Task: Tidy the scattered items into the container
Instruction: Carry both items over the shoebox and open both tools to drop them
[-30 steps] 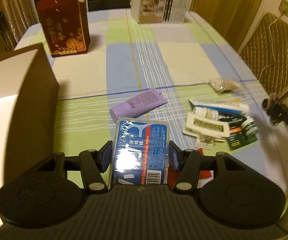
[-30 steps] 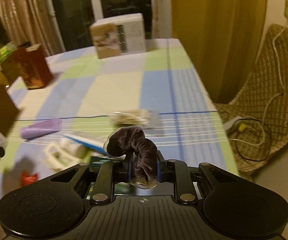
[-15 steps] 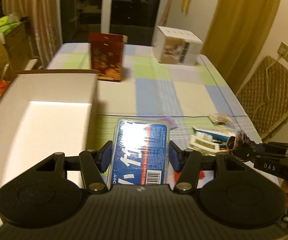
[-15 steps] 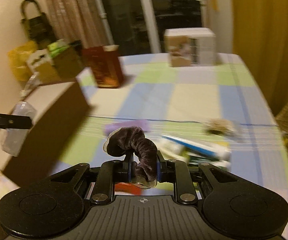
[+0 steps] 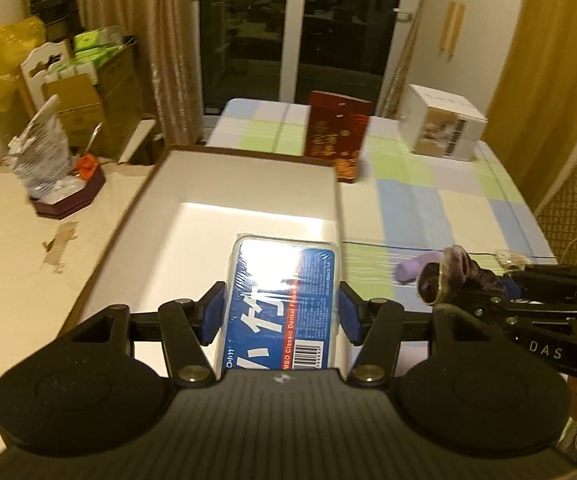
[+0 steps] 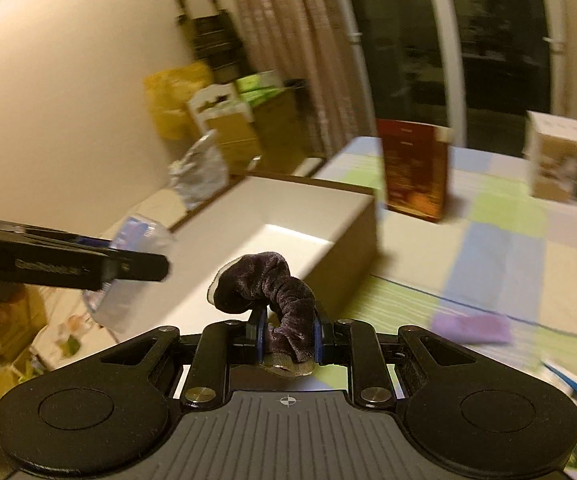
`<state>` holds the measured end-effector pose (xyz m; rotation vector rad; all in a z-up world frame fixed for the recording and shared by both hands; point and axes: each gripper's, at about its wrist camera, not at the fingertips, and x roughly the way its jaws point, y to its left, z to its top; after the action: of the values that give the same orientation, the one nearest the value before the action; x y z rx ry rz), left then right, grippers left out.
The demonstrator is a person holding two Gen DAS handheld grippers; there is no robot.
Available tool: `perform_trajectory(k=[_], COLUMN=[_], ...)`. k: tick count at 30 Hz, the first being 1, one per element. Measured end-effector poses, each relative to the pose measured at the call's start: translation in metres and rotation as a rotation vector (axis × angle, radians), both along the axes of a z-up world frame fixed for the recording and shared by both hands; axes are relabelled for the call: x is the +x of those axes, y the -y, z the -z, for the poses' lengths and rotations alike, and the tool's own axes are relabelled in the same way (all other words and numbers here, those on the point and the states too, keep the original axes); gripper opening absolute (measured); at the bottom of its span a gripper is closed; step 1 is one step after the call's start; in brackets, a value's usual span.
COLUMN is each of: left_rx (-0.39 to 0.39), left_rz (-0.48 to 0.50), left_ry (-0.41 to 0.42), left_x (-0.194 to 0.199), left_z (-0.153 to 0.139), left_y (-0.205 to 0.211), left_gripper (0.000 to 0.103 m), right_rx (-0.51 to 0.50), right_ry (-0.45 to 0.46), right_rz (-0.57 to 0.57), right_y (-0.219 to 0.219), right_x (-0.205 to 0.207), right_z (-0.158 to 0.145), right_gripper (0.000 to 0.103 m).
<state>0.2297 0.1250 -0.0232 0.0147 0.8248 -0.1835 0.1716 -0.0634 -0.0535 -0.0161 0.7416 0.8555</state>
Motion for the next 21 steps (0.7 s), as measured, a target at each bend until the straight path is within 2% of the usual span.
perform_trajectory(k=[10,21], left_rx=[0.041,0.086], left_rz=[-0.039,-0.031], left_ry=[-0.063,-0.213], left_x=[0.019,0.056], left_z=[0.02,0.074], left_y=[-0.045,-0.068], left_gripper=[0.053,0.053], right_rx=[-0.042,-0.241], right_ry=[-0.004,-0.027], right_rz=[-0.117,-0.298], right_y=[-0.078,-0.136], right_x=[0.012,0.033], right_z=[0.013,0.066], right_gripper=[0.025,0.025])
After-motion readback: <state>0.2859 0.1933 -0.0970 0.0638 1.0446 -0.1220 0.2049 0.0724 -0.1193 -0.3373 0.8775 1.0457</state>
